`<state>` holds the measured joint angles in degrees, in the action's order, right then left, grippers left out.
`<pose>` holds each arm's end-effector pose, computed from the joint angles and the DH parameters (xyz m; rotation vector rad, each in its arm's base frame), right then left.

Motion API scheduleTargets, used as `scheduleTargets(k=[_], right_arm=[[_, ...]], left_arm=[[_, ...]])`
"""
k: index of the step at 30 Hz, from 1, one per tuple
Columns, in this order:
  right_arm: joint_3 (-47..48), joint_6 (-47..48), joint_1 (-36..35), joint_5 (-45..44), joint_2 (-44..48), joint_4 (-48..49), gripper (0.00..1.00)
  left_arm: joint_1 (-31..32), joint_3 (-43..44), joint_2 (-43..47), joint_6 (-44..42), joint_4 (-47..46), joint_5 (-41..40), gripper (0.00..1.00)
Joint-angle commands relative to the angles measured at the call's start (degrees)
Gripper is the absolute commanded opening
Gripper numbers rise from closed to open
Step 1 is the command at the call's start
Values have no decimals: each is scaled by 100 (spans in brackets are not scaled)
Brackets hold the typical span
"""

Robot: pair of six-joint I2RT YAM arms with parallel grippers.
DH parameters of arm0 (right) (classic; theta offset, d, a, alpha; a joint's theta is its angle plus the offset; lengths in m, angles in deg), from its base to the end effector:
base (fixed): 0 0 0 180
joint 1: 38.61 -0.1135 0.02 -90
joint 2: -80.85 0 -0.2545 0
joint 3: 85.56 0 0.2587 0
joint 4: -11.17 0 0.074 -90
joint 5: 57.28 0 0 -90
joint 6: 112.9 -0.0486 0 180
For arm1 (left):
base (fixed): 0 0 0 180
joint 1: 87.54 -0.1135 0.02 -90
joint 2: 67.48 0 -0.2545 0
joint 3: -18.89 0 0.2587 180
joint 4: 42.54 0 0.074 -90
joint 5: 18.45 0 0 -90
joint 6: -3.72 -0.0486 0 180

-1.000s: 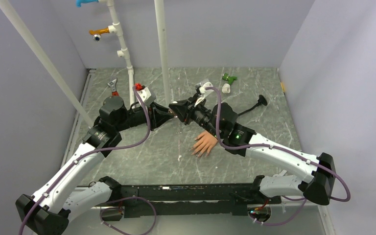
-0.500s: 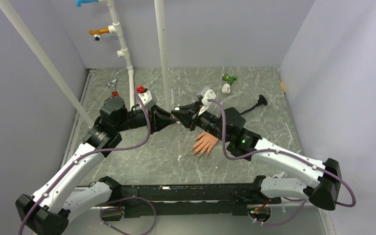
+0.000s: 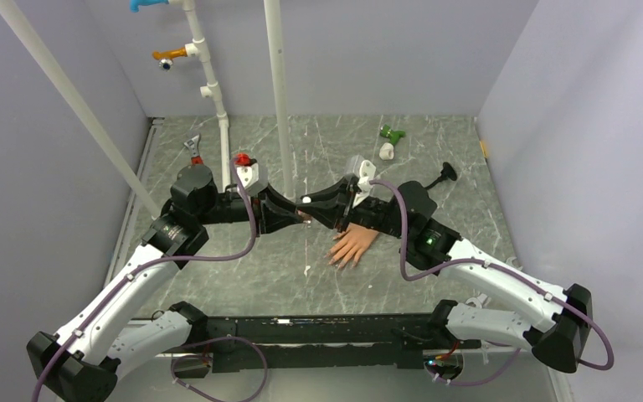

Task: Paint the nails
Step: Unscrew the nail polish bottle.

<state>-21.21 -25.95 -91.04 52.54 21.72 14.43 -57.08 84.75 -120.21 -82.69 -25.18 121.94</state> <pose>0.1488 0.2205 0.3731 -0.8944 1.2244 1.0323 0.1728 -0.1451 0.3671 1.0551 1.3983 -1.1586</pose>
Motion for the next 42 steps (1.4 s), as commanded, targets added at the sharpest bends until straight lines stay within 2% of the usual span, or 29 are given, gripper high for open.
scheduleTargets(k=[1,6,8,9,10,12,14,21,26,31,37,42], right_arm=[[65,238,38,801,124,-246,0],[82,181,78,804,102,-239,0],[115,74,82,639,76,-224,15],[247,-89,109,383,19,-323,38],[317,-135,111,280,2,-387,50],[435,-267,111,10,-25,-479,63],[517,-311,115,-168,-8,-522,69],[514,-478,118,-998,229,-446,72],[402,-1149,79,-2342,286,-304,72],[575,-1268,-201,-3260,38,-406,72],[714,-1500,-415,-3812,-202,-324,72],[870,-1604,-508,-3804,-529,-273,71]], left_arm=[[-50,69,65,-114,-344,305,0],[-55,73,60,-130,-349,294,0],[-54,79,69,-137,-351,283,0],[-58,75,77,-145,-349,238,0],[-63,81,78,-153,-348,207,0],[-52,81,91,-158,-348,134,0],[-49,79,116,-150,-344,-36,0],[-54,104,7,-107,-280,-522,0],[-54,22,151,-113,-283,-1341,0],[-49,58,72,-74,-220,-1539,0],[-52,48,35,-39,-222,-1720,0],[-49,58,35,13,-237,-1761,0]])
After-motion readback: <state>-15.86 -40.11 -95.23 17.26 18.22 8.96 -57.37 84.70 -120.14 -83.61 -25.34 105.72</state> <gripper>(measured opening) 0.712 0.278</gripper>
